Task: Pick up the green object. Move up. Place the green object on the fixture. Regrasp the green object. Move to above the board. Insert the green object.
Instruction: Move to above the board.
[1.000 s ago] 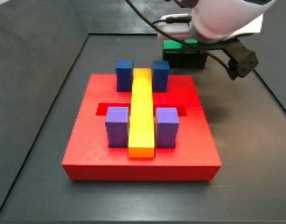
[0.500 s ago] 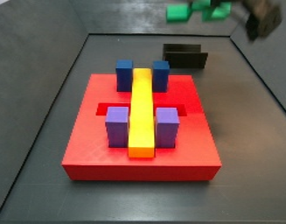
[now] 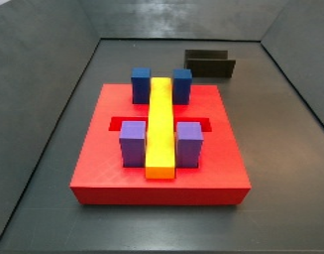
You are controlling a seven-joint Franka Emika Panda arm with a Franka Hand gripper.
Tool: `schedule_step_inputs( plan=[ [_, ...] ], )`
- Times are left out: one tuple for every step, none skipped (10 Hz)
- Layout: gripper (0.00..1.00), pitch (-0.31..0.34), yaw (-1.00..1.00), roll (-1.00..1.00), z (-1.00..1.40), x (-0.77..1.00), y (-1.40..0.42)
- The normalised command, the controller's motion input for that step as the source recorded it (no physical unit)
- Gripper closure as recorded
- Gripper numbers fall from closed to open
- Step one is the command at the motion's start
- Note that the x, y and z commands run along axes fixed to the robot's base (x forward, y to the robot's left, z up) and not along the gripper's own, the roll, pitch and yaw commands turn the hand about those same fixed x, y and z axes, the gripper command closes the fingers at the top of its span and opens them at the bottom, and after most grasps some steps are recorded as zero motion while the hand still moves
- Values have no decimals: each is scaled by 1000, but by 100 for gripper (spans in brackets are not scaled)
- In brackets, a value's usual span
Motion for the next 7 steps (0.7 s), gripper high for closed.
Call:
schedule_step_inputs(
  plan=[
    [100, 74, -17, -5, 189, 5, -12],
    [100, 169, -85, -1000, 272, -1078, -1400],
    [100, 161, -75, -1000, 289, -1109, -1400],
    [100, 153, -66, -1000, 297, -1164, -1400],
    [100, 156, -52, -1000, 268, -1196, -1400],
    [100, 164, -45, -1000, 279, -1171, -1400],
    [100, 162, -26, -1000, 197, -834, -953]
  ],
)
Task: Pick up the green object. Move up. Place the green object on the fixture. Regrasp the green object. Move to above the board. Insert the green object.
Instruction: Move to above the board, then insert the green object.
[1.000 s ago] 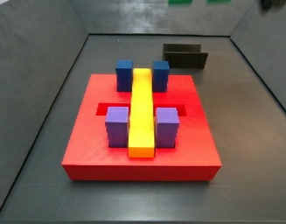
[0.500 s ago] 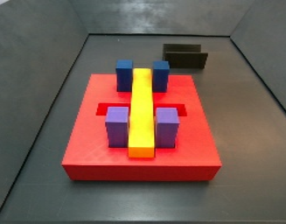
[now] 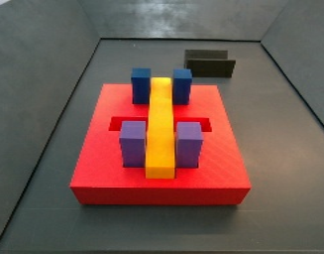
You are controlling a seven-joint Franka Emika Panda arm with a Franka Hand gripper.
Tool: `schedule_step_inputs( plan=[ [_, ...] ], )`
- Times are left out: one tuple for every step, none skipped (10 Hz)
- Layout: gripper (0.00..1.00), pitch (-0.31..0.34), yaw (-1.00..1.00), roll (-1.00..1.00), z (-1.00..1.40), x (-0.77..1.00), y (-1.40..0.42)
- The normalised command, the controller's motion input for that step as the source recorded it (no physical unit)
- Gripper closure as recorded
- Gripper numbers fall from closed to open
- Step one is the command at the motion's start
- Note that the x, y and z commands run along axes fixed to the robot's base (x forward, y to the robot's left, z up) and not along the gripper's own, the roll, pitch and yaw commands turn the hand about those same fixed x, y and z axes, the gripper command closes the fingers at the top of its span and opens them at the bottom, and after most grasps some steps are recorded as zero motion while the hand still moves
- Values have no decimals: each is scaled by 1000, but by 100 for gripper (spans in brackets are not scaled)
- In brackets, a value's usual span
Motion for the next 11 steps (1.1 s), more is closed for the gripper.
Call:
schedule_step_inputs(
  plan=[
    [100, 161, -18, -1000, 100, -509, -554],
    [100, 156, -8, -1000, 46, -274, -254],
    [100, 145, 3, -1000, 21, -136, -91],
    [100, 130, 12, -1000, 19, -107, -29],
    [100, 110, 16, -1000, 4, -84, 10],
    [100, 81, 19, -951, 6, -73, 21],
    [100, 41, 15, -729, 6, -60, 29],
    [100, 3, 9, -447, -2, -57, 22],
    [100, -15, 2, -294, 3, -44, 16],
    [100, 0, 0, -13, -160, 91, 0],
    [100, 0, 0, 0, -254, 129, -6]
  ],
)
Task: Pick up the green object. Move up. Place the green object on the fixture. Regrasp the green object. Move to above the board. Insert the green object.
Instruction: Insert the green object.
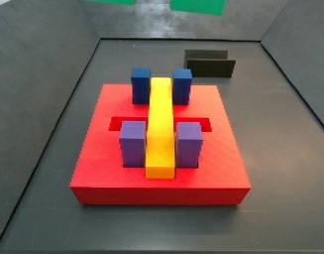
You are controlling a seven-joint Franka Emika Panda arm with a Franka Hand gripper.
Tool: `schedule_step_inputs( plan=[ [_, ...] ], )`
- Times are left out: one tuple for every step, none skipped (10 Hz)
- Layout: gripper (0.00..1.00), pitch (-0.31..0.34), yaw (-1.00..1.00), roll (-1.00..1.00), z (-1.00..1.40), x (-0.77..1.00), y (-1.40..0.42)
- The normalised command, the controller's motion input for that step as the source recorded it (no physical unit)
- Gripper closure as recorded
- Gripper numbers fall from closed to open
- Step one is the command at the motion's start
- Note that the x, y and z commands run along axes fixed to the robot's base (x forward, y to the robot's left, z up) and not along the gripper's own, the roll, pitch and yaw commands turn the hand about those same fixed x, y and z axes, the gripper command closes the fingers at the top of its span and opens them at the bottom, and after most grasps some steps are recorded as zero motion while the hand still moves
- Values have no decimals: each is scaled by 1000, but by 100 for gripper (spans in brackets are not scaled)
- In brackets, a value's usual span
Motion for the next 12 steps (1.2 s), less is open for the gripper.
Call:
schedule_step_inputs(
  plan=[
    [100, -9, 0, 0, -363, 206, -6],
    [100, -16, 0, 0, -429, 354, 0],
    [100, -17, 0, 17, -483, 417, 0],
    [100, -14, 26, 51, -497, 423, -3],
    [100, -11, 34, 86, -549, 366, 0],
    [100, -1, 60, 204, -709, 206, -20],
    [100, 0, 103, 297, -749, 3, -86],
    [100, -59, 134, 279, -771, -54, -123],
    [100, -387, 240, 40, -397, -331, -17],
    [100, -391, 260, 0, -100, -203, 0],
    [100, -323, 283, -16, 0, -69, 0],
    [100, -279, 254, -136, 0, 0, 0]
  ],
)
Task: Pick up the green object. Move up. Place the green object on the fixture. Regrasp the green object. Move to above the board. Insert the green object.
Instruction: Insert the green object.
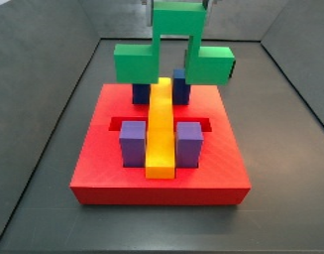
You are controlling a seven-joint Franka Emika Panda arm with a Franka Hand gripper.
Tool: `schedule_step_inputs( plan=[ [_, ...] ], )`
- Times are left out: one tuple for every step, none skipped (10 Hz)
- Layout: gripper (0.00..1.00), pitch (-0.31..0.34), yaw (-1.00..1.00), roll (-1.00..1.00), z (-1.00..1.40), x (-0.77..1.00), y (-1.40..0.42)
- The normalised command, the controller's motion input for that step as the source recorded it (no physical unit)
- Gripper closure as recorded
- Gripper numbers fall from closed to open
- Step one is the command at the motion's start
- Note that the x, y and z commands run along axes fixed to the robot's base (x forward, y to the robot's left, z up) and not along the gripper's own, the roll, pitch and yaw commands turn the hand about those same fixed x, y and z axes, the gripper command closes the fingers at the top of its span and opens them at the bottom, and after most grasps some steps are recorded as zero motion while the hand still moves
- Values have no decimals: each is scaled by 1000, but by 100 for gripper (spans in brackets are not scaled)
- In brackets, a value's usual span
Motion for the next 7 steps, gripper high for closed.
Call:
schedule_step_inputs(
  plan=[
    [100, -306, 220, -217, -34, -17, 0],
    [100, -331, 151, -220, -40, -60, -20],
    [100, -346, 154, -239, -66, -66, -6],
    [100, -284, 177, -203, -86, -86, 0],
    [100, -180, 157, -27, -129, -143, -69],
    [100, -101, 114, 60, -100, -77, -283],
    [100, -81, 66, 131, -123, -134, -251]
  ],
)
